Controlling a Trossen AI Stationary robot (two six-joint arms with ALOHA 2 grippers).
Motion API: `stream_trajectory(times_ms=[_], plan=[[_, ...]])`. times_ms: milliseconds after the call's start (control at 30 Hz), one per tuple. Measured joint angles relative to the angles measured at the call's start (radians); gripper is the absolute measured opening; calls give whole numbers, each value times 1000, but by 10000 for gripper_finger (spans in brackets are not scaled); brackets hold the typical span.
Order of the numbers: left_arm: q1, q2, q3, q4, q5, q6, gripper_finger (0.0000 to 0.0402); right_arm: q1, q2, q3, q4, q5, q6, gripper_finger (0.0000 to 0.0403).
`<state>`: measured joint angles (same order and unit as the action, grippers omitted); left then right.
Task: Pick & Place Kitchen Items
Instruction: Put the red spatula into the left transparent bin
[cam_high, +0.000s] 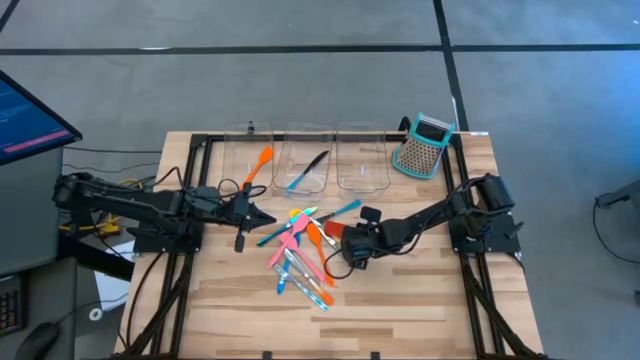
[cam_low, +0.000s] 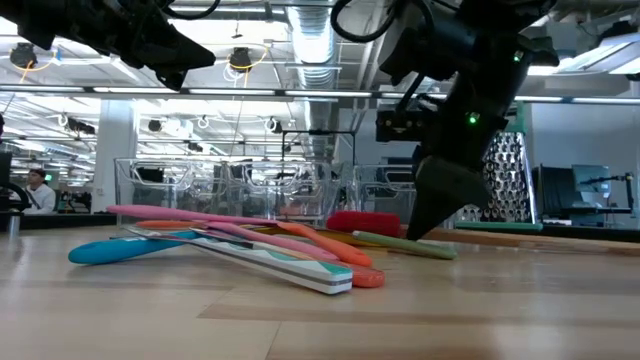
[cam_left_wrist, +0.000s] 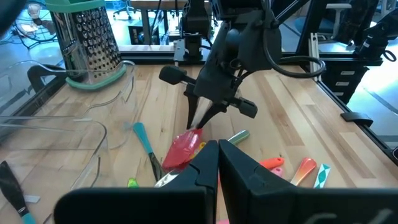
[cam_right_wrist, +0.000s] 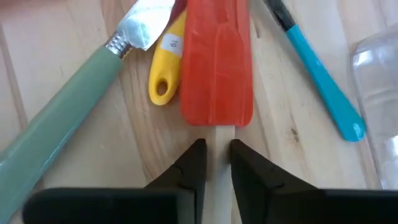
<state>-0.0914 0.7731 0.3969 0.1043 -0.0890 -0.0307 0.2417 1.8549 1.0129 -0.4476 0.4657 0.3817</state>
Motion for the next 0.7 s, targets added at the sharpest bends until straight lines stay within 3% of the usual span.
stream_trajectory(times_ms=[300, 700], plan=[[0, 0, 0, 0, 0, 0, 1, 4, -57, -2, -49, 20, -2, 11], [0, 0, 0, 0, 0, -1, 1, 18, -219, -2, -71, 28, -26, 8]])
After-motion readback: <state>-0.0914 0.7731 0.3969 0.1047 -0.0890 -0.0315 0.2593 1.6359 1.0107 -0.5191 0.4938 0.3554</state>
